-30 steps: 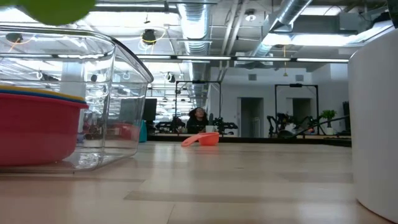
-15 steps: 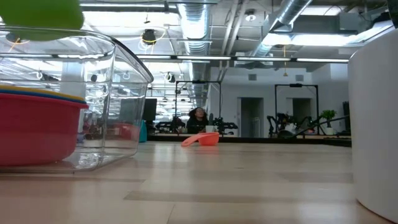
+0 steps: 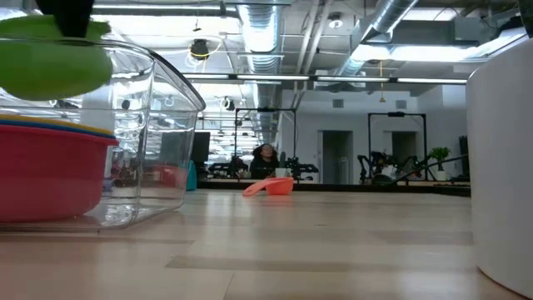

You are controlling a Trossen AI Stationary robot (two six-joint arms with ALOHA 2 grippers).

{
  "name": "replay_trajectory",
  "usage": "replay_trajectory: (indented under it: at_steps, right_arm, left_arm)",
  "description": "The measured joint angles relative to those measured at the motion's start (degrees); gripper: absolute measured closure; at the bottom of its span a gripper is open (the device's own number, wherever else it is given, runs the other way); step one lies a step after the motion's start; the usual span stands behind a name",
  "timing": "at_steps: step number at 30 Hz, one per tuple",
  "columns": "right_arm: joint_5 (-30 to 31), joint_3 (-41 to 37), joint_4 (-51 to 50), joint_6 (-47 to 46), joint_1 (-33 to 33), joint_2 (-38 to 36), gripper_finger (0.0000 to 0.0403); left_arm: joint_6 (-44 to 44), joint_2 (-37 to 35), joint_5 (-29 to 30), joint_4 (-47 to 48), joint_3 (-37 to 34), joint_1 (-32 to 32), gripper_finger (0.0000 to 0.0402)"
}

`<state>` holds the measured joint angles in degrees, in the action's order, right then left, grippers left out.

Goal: Nest measuring cups in basket
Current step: Stack the green measuring cup on top of the yellow measuring cup in the transparent bin

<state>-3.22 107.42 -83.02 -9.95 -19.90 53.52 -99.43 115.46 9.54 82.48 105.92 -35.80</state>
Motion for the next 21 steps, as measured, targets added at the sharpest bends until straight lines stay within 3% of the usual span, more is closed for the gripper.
replay_trajectory:
  at_steps: [9, 21]
  right_arm:
    - [0.0, 0.0, -0.1, 0.7, 0.0, 0.0, 0.0376]
    - [0.0, 0.0, -0.1, 1.4, 0.0, 0.0, 0.0376]
  left_arm:
    - [2.1, 0.0, -5.7, -2.3, -2.3, 2.2, 0.0401]
    - [1.4, 0.0, -6.2, -3.2, -3.1, 2.5, 0.0369]
